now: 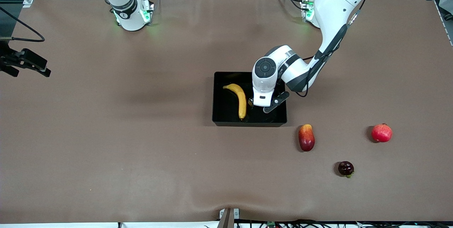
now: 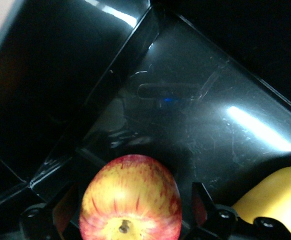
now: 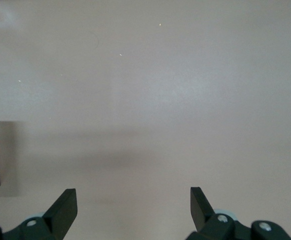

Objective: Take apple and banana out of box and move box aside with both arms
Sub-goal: 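Lower the left gripper into the box and grasp the apple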

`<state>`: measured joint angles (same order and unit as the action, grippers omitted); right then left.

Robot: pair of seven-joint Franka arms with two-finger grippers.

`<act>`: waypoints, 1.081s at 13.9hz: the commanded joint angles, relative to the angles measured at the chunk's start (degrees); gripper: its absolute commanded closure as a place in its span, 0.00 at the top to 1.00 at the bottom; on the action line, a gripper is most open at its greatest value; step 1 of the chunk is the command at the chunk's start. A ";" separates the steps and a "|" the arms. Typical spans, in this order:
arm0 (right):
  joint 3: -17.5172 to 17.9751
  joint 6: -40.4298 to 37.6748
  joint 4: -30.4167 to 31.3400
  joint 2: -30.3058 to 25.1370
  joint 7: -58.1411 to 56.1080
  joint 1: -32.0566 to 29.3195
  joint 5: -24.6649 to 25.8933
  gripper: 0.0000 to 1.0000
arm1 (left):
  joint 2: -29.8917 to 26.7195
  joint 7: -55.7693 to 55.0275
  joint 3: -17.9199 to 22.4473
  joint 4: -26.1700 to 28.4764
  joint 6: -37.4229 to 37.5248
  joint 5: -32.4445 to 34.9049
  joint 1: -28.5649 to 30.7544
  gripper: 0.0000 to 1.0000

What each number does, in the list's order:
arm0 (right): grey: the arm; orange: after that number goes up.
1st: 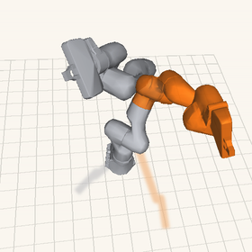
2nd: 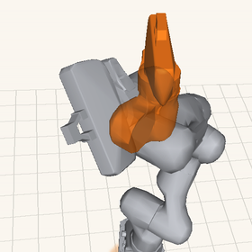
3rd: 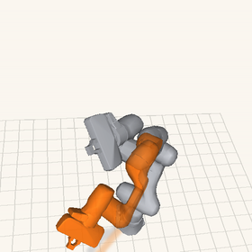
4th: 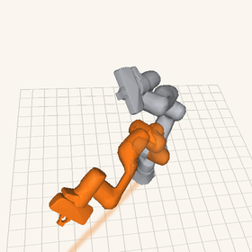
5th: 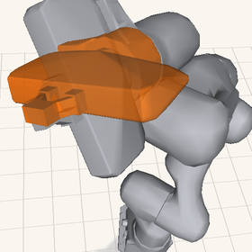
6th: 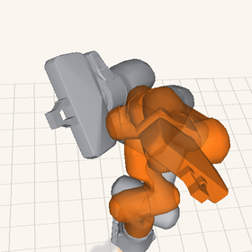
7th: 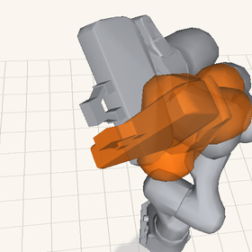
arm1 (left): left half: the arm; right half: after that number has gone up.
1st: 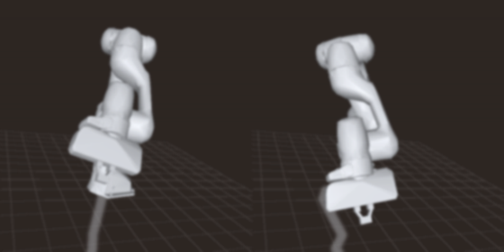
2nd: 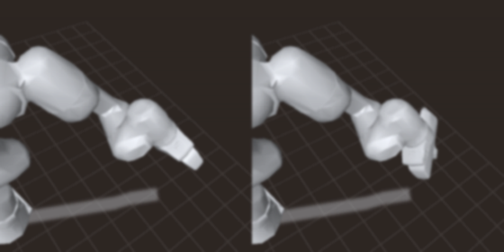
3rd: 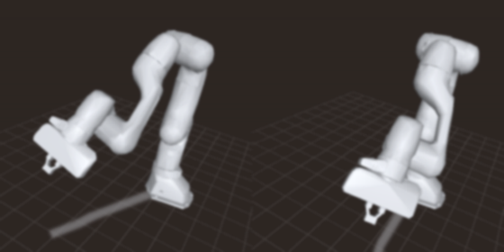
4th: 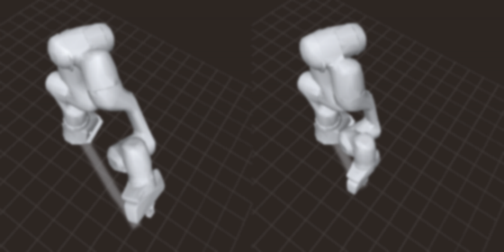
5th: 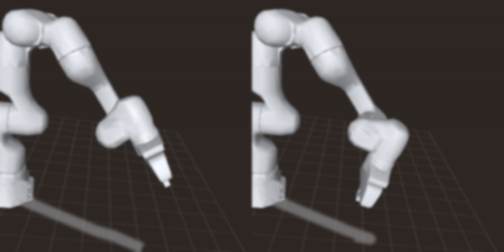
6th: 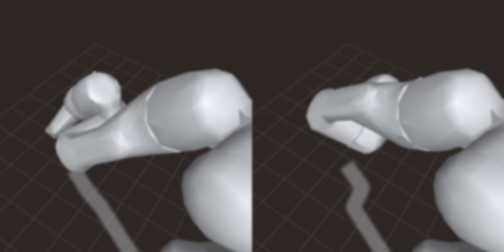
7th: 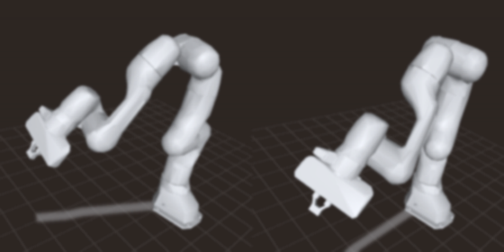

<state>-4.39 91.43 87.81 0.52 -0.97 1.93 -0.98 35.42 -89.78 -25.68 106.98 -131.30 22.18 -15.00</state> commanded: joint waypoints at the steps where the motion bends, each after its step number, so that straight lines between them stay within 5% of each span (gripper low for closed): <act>1: 0.34 -0.11 -0.71 0.18 0.00 0.26 0.72 1.00 | 0.43 -3.73 -0.16 0.51 -1.94 1.64 -0.82 1.00; 2: 0.34 -0.11 -0.71 0.18 0.18 0.27 0.63 1.00 | 0.35 -3.73 -0.16 0.51 -1.86 1.64 -0.82 0.79; 4: 0.34 -0.20 -0.71 0.18 0.09 0.27 0.63 1.00 | -0.09 -3.64 -0.25 0.42 -1.42 1.64 -0.82 0.11; 5: 0.34 -0.20 -0.71 0.18 0.00 0.27 0.54 1.00 | -0.53 -3.56 -0.25 0.25 -1.24 1.64 -0.82 0.00; 11: 0.43 -0.72 -0.45 0.71 0.09 0.97 0.63 1.00 | -8.70 3.80 -0.33 -8.26 15.17 0.68 0.40 0.00; 15: 0.43 -0.64 -0.45 1.24 0.00 1.23 0.63 1.00 | -11.95 19.86 -0.25 -9.87 17.57 -3.10 9.52 0.00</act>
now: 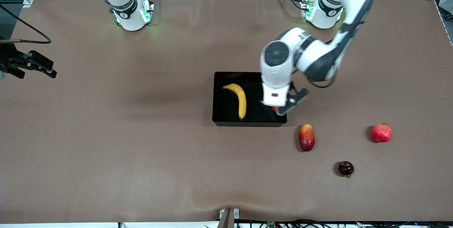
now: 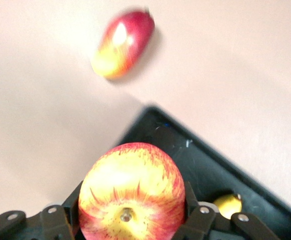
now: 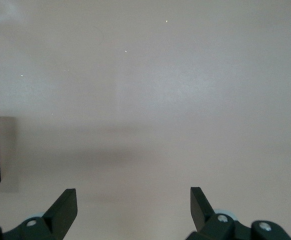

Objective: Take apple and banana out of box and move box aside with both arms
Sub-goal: 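Carry the apple out and set it beside the pomegranate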

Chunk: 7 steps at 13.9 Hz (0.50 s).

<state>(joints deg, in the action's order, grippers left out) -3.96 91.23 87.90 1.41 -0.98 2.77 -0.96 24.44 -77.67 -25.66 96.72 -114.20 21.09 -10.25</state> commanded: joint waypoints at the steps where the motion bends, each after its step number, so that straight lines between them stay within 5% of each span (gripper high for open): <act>1: 0.00 -0.44 -0.53 0.35 0.01 0.31 0.61 1.00 | -0.88 13.19 -0.18 0.49 0.47 -2.02 8.37 0.00; 7: 0.00 -0.44 -0.53 0.87 -0.08 0.39 0.52 1.00 | 3.94 36.86 -0.09 1.37 -4.43 -1.93 24.20 0.00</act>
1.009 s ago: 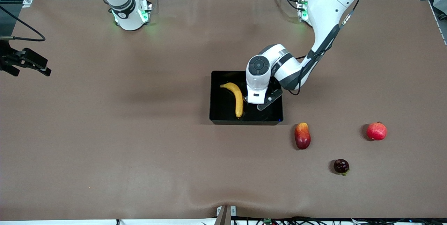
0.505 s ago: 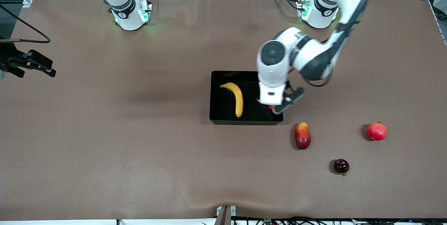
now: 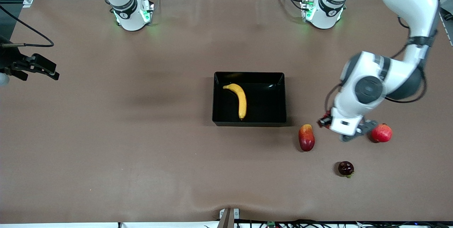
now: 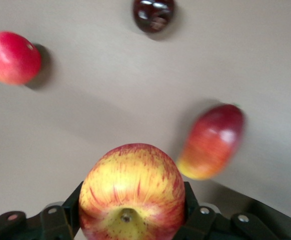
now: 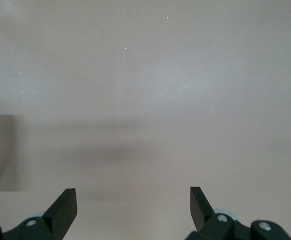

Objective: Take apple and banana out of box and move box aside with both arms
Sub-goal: 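Carry the apple out and set it beside the pomegranate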

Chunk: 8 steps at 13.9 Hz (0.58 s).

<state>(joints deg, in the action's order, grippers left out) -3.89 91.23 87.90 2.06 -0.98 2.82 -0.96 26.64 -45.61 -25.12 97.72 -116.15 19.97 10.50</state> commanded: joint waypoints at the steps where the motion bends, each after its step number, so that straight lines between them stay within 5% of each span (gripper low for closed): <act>1: -0.07 -0.44 -0.53 0.23 -0.08 0.34 0.52 1.00 | 3.31 6.74 -0.63 0.37 -4.51 -0.37 4.95 0.00; 8: -0.07 -0.44 -0.53 0.23 -0.08 0.26 0.61 1.00 | 14.57 7.90 -0.19 0.72 -17.80 5.96 9.72 0.06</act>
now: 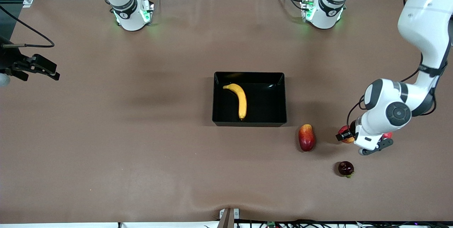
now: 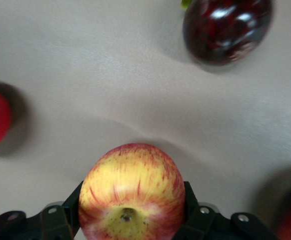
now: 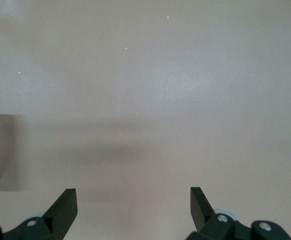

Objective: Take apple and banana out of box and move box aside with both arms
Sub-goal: 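Carry the apple out and set it beside the pomegranate, then reach the left gripper back into the box over the banana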

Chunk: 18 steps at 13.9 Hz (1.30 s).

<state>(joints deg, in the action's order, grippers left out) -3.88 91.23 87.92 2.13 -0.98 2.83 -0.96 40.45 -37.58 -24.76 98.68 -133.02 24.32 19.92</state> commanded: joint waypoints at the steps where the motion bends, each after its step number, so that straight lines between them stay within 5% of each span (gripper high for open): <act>1: -0.17 -0.44 -0.55 0.16 -0.08 0.25 0.61 1.00 | 0.77 -0.13 -0.55 0.11 -0.93 1.61 0.29 0.41; 2: -0.08 -0.44 -0.55 0.16 -0.08 0.25 0.61 1.00 | 0.68 -0.13 -0.55 0.20 -0.93 1.61 0.29 0.99; 5: -0.08 -0.44 -0.55 0.42 -0.08 0.25 0.61 1.00 | -4.04 -1.45 -1.60 0.90 2.38 1.17 -0.58 1.00; 8: -0.08 -0.44 -0.55 0.42 -0.08 0.25 0.70 1.00 | -11.34 -4.32 -11.33 0.47 13.37 0.21 -0.15 1.00; 11: -0.08 -0.44 -0.55 0.42 -0.08 0.33 0.61 1.00 | -11.54 -11.27 -19.95 0.55 15.95 0.12 -1.89 1.00; 15: -0.08 -0.44 -0.64 0.42 -0.17 0.33 0.61 1.00 | -5.67 -17.87 -20.24 -3.21 15.42 1.17 -15.14 1.00; 18: -0.08 -0.44 -0.64 0.42 -0.17 0.42 0.61 1.00 | -1.00 -21.83 -16.56 -7.17 14.81 2.75 -25.08 1.00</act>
<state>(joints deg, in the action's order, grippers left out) -3.85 91.23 87.96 2.31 -0.98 2.84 -0.96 35.41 -57.78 -43.72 96.04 -118.17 25.13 -0.46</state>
